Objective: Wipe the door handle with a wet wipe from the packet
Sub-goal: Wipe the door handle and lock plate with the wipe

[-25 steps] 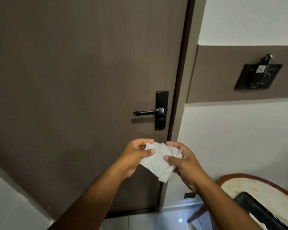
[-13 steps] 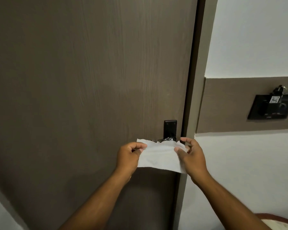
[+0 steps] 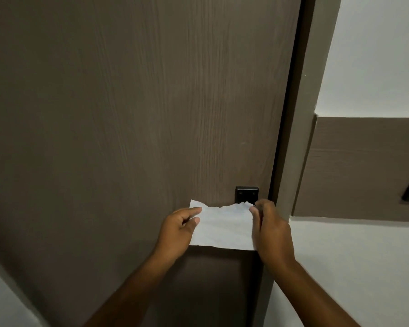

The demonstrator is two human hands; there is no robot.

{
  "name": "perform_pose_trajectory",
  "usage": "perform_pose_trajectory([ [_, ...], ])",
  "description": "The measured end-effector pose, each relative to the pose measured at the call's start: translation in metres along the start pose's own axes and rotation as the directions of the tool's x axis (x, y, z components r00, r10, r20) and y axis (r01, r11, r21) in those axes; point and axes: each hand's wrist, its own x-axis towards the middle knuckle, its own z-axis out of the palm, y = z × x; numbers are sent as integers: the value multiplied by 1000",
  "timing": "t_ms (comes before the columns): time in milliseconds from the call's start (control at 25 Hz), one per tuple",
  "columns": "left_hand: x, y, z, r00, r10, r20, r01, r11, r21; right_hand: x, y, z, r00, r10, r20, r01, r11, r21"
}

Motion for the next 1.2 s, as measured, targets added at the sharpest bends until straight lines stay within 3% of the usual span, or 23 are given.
perform_pose_trajectory([
  [120, 5, -10, -9, 994, -59, 89, 67, 993, -94, 2, -1, 0, 995, 2, 98, 6, 996, -91],
  [280, 15, -21, -23, 971, 60, 232, -76, 995, 60, 0, 14, 2, 978, 56, 203, -4, 969, -246],
  [360, 18, -24, -26, 964, 84, 251, -114, 988, 107, -6, 15, -1, 988, -69, 135, 106, 950, -293],
  [480, 19, -26, -26, 958, 81, 274, -123, 983, 137, -11, 10, -1, 948, -273, 166, 317, 865, -388],
  [520, 20, -25, -26, 954, 88, 285, -132, 981, 141, -15, 3, -6, 943, -249, 221, 319, 868, -381],
  [640, 26, -25, -26, 942, 108, 317, -163, 975, 153, -14, -6, -4, 963, -261, 69, 268, 898, -349],
  [720, 28, -25, -31, 945, 90, 316, -158, 968, 198, -16, -13, 3, 891, -450, 64, 436, 807, -398],
  [800, 28, -21, -39, 961, 205, 184, -257, 906, 336, -14, -6, 16, 736, -623, 265, 662, 580, -474],
  [840, 29, -15, -45, 932, 350, 92, -355, 839, 412, -11, 0, 19, 685, -634, 360, 719, 507, -475],
  [880, 30, -5, -51, 861, 508, 32, -462, 753, 469, -8, 6, 20, 664, -627, 408, 742, 483, -465],
  [1000, 53, 42, -59, 554, 832, 31, -696, 442, 567, 1, 8, 11, 627, -679, 381, 771, 471, -428],
  [1080, 79, 77, -57, 419, 901, 111, -720, 256, 645, 9, 0, 7, 492, -762, 421, 859, 345, -378],
  [1200, 118, 119, -52, 295, 916, 270, -635, -23, 772, 26, -12, 11, 279, -776, 566, 952, 148, -267],
])
